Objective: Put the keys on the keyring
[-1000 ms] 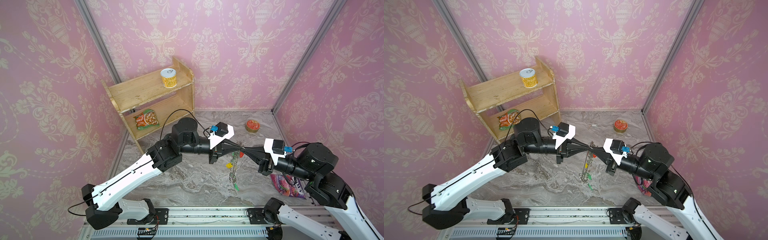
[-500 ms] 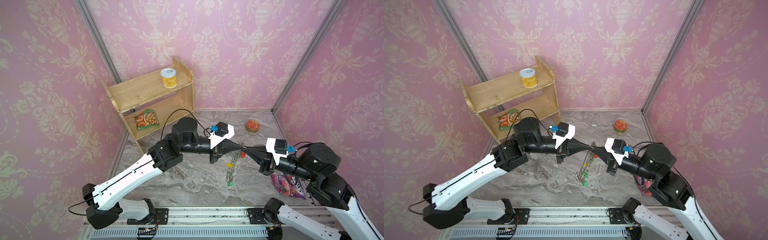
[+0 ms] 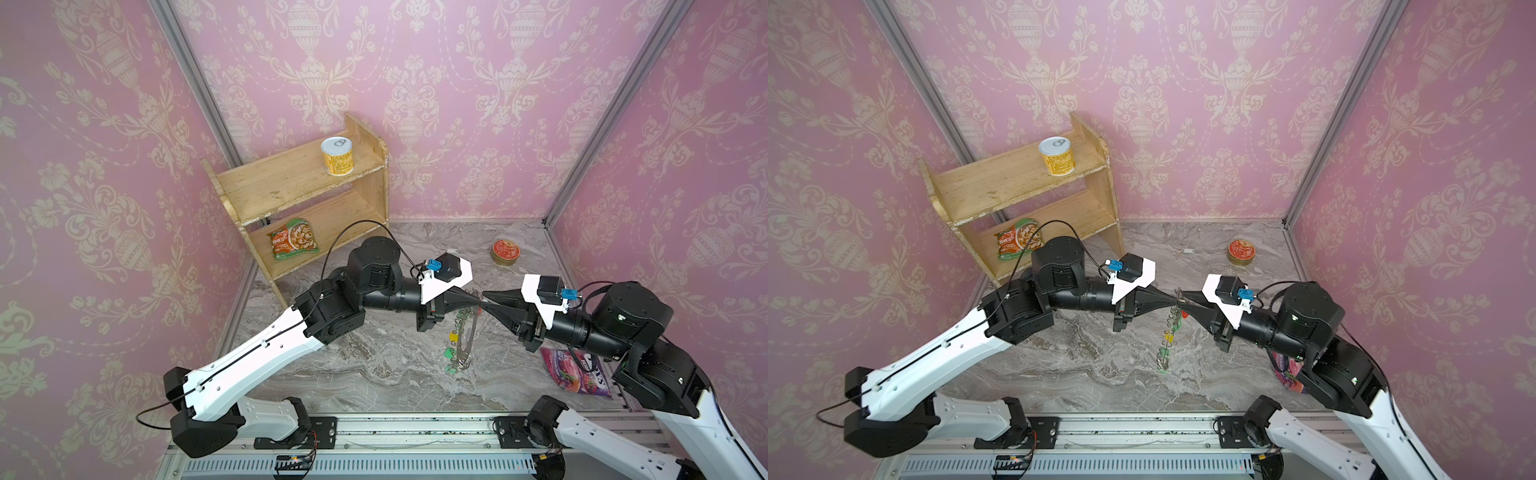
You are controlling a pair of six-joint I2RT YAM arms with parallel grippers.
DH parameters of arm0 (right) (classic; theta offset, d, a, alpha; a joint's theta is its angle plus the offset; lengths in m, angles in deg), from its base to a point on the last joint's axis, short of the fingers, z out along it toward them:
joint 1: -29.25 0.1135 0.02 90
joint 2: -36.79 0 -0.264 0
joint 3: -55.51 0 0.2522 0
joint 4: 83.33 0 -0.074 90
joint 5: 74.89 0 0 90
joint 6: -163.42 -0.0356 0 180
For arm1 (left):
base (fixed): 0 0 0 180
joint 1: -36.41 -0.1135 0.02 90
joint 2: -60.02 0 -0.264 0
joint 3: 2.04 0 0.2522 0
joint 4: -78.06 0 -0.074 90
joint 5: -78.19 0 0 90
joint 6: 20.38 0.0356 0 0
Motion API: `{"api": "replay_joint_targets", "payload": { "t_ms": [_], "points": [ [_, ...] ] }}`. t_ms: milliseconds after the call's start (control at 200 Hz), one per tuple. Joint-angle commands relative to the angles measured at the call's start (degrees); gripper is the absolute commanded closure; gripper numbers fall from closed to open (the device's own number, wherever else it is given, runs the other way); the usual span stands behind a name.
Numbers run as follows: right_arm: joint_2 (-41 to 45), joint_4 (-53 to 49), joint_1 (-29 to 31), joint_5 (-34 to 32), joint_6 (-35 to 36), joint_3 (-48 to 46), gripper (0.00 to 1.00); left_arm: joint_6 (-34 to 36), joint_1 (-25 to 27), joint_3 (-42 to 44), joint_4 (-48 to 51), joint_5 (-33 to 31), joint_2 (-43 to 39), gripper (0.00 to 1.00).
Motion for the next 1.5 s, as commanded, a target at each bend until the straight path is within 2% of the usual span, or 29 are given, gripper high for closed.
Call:
{"api": "replay_joint_targets", "payload": {
  "t_ms": [0, 290, 340, 380, 525, 655, 711, 801, 856, 1251, 1496],
  "points": [
    [-0.7, -0.8, 0.2, -1.9, 0.8, 2.0, 0.76, 3.0, 1.1, -3.3, 3.3, 0.4, 0.5, 1.00],
    [-1.8, -4.2, 0.2, -0.5, 2.4, 3.4, 0.78, 5.2, 1.1, -6.9, 9.2, -0.7, 1.7, 1.00],
    [-1.9, -4.0, 0.2, -0.5, 2.0, 3.3, 0.94, 5.1, 1.1, -6.9, 9.1, -0.8, 1.7, 1.00],
    [-2.2, -3.8, 0.2, -0.2, 1.7, 3.2, 1.00, 4.9, 1.1, -6.8, 9.0, -0.7, 1.7, 1.00],
    [-2.6, -3.2, 0.2, 1.1, 1.0, 3.1, 1.00, 4.5, 1.1, -6.6, 8.3, -1.2, 1.6, 1.00],
    [-1.3, -2.2, 0.2, 0.3, 0.6, 2.4, 1.00, 3.5, 1.1, -4.7, 6.6, -5.1, 0.0, 1.00],
    [0.0, -0.9, 0.2, -0.2, 0.3, 1.6, 1.00, 2.7, 1.0, -2.7, 4.6, -7.0, -1.4, 0.92],
    [1.7, 1.5, 0.2, -0.6, -0.7, 0.3, 1.00, -0.5, 0.3, 0.6, 0.0, -7.2, -3.3, 0.73],
    [2.2, 2.5, 0.2, -0.3, -1.2, 0.1, 1.00, -2.3, -0.1, 1.8, -1.7, -5.9, -3.5, 0.69],
    [3.4, 6.3, 0.2, 2.0, -3.1, 0.0, 1.00, -7.2, -0.3, 3.1, -8.7, 1.5, -1.2, 0.68],
    [3.7, 8.3, 0.2, 2.7, -4.0, -0.1, 1.00, -8.9, -0.3, 3.8, -11.2, 3.9, -0.4, 0.74]
  ]
}}
